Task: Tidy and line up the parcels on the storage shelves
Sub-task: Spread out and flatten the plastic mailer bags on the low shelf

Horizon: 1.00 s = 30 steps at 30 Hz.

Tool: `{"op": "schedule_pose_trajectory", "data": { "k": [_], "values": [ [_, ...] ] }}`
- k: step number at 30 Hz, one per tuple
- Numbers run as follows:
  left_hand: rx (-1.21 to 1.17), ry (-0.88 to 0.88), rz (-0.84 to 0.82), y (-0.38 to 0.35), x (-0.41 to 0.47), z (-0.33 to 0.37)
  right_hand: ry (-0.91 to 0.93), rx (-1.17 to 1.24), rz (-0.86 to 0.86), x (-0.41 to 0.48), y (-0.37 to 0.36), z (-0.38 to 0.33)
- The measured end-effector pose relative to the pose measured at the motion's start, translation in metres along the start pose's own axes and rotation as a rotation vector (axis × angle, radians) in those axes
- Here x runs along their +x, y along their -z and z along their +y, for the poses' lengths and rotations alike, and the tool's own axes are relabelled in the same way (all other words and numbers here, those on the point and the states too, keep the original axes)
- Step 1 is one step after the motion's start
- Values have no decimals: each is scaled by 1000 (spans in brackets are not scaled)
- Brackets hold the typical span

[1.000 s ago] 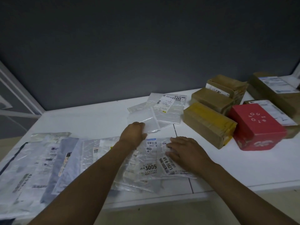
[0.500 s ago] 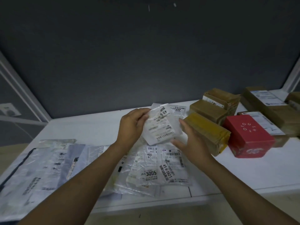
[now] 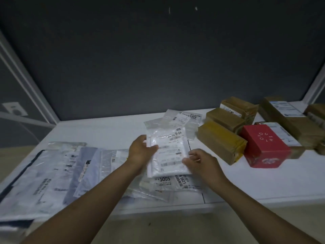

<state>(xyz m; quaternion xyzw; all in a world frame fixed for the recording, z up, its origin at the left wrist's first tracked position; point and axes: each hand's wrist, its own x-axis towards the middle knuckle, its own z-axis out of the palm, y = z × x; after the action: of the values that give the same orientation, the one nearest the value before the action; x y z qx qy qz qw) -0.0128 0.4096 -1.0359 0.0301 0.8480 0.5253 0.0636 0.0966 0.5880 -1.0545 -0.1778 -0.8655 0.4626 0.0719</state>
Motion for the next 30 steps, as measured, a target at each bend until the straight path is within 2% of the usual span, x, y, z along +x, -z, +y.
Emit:
{"op": "schedule_pose_trajectory", "data": {
  "k": [3,6,10,12,14,17,20,22,25,27,30],
  "values": [
    [87,3,141,20,4,-13,179,-412,-215,-13,-12,6],
    [151,32,167,38,7,-24,422,-791,-281,-20,-27,11],
    [179,55,164,50,7,-35,442,-947,-287,-17,-46,21],
    [179,61,171,53,8,-36,526,-997,-220,-13,-48,26],
    [177,53,199,53,8,-35,555,-953,-65,-12,-45,27],
    [179,17,281,45,1,-32,431,-799,86,-8,-29,22],
    [262,5,166,28,-4,-33,388,-782,233,-6,-14,21],
    [325,9,25,13,-6,-36,360,-712,228,-10,-9,19],
    [342,-49,-100,-8,-10,-42,524,-835,223,-15,-15,30],
    [367,-100,-140,-17,-10,-49,620,-902,164,-15,-17,40],
    [442,-150,-147,-20,-5,-57,663,-889,81,-16,-21,50]
  ]
}}
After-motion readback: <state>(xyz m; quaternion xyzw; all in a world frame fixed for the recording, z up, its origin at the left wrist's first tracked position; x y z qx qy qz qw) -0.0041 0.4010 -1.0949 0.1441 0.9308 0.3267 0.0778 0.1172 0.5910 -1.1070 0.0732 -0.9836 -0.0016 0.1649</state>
